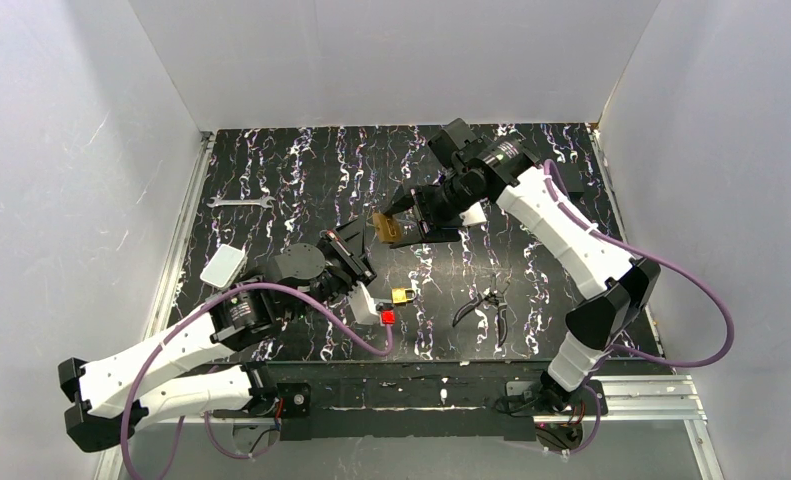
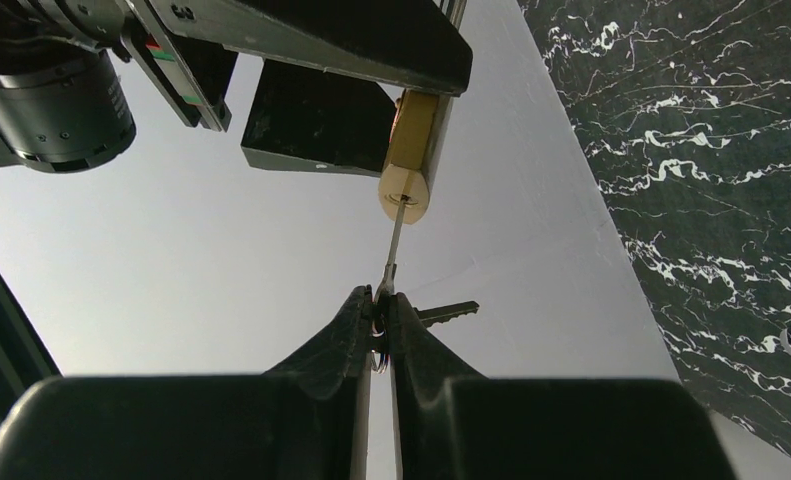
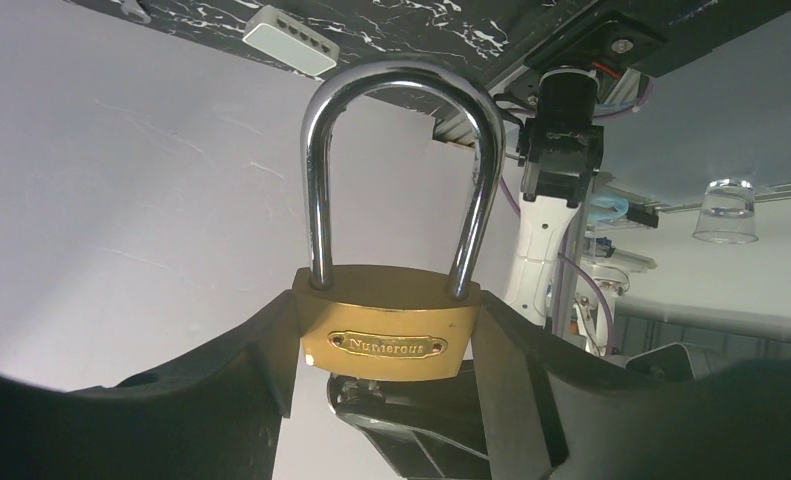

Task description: Unlock with the key

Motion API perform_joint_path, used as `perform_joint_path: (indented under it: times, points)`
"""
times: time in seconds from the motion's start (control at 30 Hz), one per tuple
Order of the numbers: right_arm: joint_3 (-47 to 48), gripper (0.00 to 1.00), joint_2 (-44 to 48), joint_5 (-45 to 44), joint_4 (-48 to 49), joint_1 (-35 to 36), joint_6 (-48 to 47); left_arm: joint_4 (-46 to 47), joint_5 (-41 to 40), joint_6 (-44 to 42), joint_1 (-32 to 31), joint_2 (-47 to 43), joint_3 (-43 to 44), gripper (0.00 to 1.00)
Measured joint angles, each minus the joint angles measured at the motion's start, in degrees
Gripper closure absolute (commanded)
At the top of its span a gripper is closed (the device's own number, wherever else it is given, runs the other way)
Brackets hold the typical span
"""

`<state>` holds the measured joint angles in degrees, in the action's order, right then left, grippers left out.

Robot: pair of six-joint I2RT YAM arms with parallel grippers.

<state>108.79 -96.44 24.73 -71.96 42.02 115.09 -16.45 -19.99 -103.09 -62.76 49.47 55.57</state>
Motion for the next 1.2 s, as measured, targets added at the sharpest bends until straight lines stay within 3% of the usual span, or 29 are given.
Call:
perform_joint_path:
  times: [0.7,1.2]
  points:
    - [1.5,0.99,-2.5,1.9,-2.1,0.0,-1.2,-2.6,-3.1,-3.9,-1.9,0.3,-0.1,1.00]
    - [8.3,0.99,-9.3,2.5,-8.2,-0.1,-4.6,-5.2,-5.2,-5.7,-1.9,2.0,0.0,1.00]
